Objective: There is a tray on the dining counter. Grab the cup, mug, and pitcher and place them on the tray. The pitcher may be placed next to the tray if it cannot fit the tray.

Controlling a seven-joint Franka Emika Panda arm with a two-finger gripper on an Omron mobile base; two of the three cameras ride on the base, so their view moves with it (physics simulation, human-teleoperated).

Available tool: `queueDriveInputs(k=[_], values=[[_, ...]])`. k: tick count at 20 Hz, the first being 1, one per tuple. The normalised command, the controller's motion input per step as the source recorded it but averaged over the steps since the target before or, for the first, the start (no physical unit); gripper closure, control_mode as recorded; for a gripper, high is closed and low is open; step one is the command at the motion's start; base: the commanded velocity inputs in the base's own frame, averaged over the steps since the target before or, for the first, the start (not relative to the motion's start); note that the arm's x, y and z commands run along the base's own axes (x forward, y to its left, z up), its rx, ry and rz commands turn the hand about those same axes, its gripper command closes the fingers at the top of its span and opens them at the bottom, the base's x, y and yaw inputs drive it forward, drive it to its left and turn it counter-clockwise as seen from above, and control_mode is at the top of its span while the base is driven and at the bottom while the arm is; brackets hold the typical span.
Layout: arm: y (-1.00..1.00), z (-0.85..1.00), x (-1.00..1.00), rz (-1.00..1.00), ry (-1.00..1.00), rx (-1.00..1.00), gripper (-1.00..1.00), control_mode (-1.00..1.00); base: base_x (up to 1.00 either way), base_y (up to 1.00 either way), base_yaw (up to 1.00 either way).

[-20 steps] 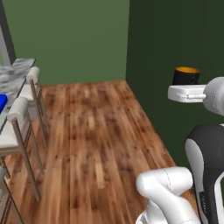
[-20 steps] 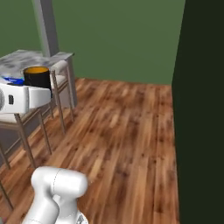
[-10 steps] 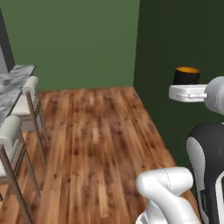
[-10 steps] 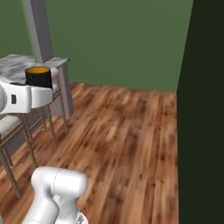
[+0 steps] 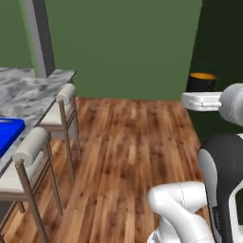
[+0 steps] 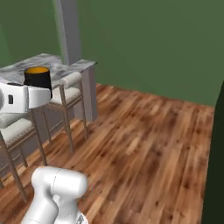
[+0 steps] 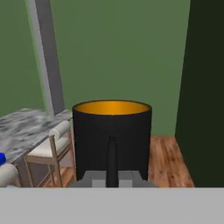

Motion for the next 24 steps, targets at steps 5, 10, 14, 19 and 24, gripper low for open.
queueDriveInputs(k=[5, 10, 14, 19, 24], values=[[0.0, 0.0, 0.0, 0.0, 0.0, 0.0, 1.0, 1.0, 0.55, -0.01, 0.71], [0.0, 0.0, 0.0, 0.0, 0.0, 0.0, 1.0, 1.0, 0.54, -0.01, 0.67], [0.0, 0.0, 0.0, 0.0, 0.0, 0.0, 1.0, 1.0, 0.46, -0.05, 0.63], [0.0, 0.0, 0.0, 0.0, 0.0, 0.0, 1.0, 1.0, 0.41, -0.04, 0.56], [0.0, 0.0, 0.0, 0.0, 0.0, 0.0, 1.0, 1.0, 0.49, 0.0, 0.51]])
